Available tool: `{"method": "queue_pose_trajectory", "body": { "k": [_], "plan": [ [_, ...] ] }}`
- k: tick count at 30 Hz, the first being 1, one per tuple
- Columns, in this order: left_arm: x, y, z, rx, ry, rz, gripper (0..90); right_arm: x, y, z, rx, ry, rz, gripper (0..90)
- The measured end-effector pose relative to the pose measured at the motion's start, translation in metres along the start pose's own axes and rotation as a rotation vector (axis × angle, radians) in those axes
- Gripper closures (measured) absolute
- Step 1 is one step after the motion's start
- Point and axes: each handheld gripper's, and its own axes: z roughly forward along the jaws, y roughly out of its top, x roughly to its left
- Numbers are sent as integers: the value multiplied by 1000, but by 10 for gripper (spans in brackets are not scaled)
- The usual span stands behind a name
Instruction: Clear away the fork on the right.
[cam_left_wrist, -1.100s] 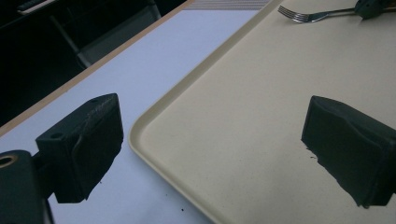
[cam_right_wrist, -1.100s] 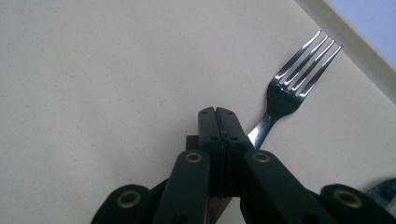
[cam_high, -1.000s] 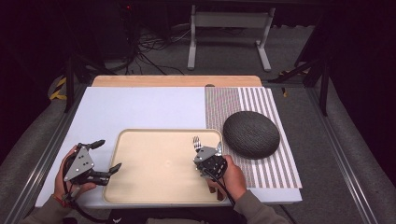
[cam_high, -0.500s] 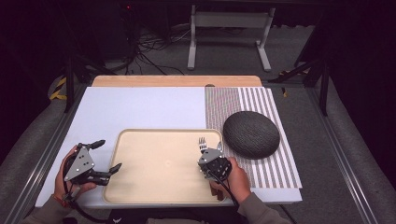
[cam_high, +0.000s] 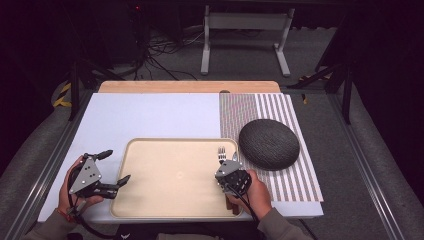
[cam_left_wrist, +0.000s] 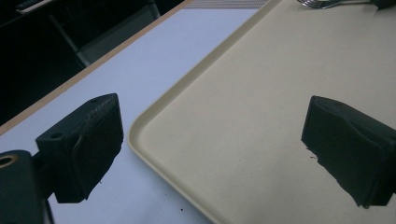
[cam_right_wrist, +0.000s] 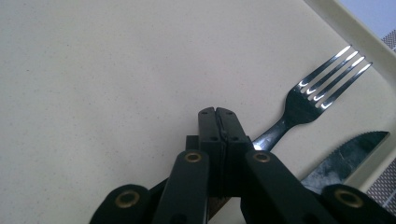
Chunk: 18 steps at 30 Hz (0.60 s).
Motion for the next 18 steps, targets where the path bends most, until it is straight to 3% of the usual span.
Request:
{"method": "queue_pose_trajectory", "body": {
  "k": [5,18],
  "plan": [
    [0,0,0,1,-1,-2,61,-1,-3,-2,-4,12,16,900],
    [0,0,1,2,-6,-7,63,-3,-8,-5,-14,10,1,884]
  ]
}}
